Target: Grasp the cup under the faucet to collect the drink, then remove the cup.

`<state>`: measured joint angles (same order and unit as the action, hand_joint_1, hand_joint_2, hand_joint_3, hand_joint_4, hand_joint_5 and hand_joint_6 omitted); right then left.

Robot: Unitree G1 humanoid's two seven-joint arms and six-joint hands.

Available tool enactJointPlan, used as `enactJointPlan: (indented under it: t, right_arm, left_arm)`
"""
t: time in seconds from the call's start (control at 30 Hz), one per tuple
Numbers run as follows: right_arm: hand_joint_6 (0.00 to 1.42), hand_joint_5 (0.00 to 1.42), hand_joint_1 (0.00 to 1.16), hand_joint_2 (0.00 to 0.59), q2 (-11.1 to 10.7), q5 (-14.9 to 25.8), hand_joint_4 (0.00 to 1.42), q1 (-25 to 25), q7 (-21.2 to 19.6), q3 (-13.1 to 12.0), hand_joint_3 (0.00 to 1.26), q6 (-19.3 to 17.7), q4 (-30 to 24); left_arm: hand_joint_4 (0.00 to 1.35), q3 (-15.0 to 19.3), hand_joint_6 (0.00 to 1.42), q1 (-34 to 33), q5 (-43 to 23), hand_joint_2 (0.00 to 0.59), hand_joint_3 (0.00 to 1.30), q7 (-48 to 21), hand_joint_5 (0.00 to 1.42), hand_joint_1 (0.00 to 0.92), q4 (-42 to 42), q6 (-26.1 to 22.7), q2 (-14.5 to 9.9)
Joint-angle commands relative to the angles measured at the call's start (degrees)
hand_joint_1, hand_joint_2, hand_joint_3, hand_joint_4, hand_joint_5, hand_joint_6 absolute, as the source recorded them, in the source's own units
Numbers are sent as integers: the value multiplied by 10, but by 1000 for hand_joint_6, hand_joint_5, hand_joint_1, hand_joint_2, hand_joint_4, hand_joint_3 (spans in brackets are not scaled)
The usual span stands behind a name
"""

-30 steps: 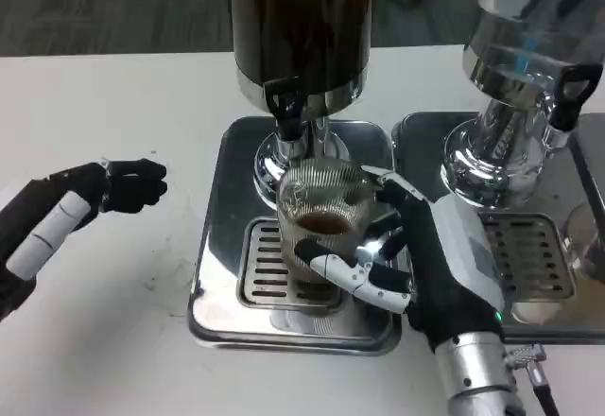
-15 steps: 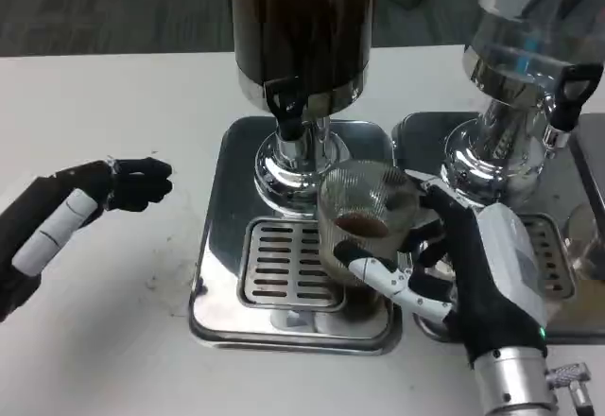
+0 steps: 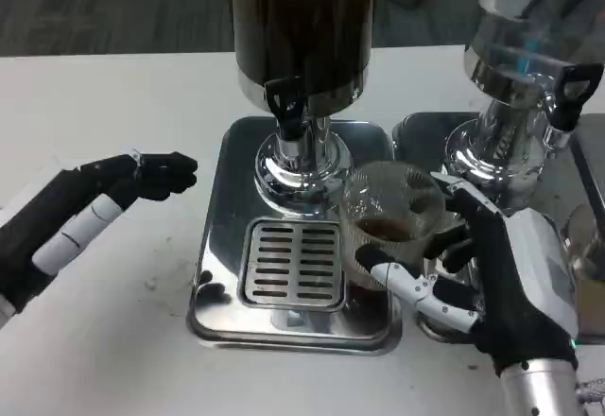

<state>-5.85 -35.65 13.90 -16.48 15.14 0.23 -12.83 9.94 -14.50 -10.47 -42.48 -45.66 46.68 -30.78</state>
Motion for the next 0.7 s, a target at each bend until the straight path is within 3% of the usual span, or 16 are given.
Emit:
enactJointPlan:
  t: [0.03, 0.47, 0.7]
  right_arm:
    - [801, 684, 640, 249, -4, -4, 558, 13, 8, -8, 509, 0, -37]
    - [801, 701, 640, 249, -17, -15, 572, 54, 46, -22, 514, 10, -108]
    - [813, 702, 648, 241, -19, -15, 575, 72, 64, -26, 522, 8, -133]
  left_arm:
    - [298, -6, 273, 21, 22, 134, 349, 18, 274, 0, 25, 26, -6]
    - [86, -2, 151, 79, 177, 115, 201, 139, 94, 0, 89, 158, -55]
    - [69, -6, 142, 105, 215, 113, 184, 186, 80, 0, 111, 191, -78]
